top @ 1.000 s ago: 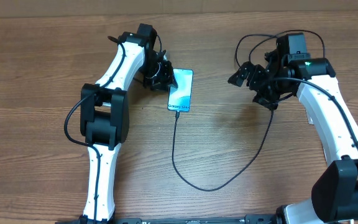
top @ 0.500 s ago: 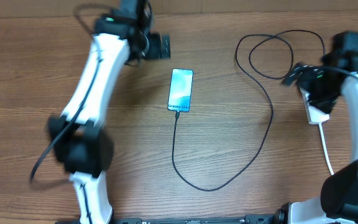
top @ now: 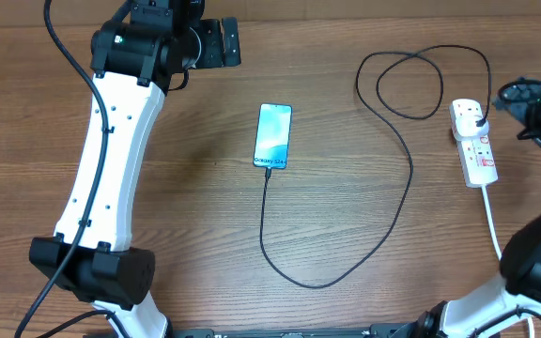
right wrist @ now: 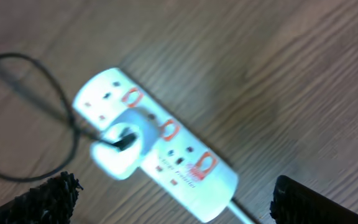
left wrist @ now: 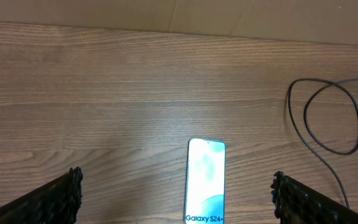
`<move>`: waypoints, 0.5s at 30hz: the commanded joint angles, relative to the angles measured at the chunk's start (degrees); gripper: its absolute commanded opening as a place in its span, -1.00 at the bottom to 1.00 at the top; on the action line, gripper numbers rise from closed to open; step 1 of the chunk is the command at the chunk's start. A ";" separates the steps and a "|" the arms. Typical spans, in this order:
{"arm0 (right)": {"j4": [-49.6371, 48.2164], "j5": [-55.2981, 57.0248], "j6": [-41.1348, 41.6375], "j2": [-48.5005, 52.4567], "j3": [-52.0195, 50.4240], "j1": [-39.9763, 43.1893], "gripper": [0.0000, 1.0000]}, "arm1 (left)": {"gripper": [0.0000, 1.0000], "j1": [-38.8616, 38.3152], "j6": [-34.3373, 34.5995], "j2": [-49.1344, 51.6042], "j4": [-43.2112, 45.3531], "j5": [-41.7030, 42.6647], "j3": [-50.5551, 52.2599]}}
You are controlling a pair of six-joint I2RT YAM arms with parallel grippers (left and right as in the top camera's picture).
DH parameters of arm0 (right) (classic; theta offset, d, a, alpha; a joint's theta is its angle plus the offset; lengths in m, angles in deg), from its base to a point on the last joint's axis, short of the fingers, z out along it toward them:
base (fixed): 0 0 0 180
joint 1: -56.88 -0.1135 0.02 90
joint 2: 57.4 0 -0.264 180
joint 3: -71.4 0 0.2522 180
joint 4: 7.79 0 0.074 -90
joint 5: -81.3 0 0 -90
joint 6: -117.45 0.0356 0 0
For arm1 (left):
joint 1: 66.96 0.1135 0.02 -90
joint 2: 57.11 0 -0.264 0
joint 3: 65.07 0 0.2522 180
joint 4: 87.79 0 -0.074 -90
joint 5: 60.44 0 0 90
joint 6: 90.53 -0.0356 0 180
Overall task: Plug charger to phone and switch on socket
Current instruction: 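Move the right gripper over the white power strip's switch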
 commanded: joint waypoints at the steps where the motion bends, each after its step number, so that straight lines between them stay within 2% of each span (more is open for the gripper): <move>1: -1.07 1.88 -0.33 0.72 -0.26 3.54 1.00 | 0.99 -0.15 -0.28 0.24 0.04 -0.85 0.09; 6: -3.74 -1.73 -3.15 6.73 -0.59 7.34 1.00 | 1.00 -0.15 -0.28 0.24 0.04 -0.85 0.09; 15: -4.92 -2.99 -4.52 14.60 -0.72 6.97 1.00 | 0.99 -0.15 -0.28 0.24 0.04 -0.85 0.09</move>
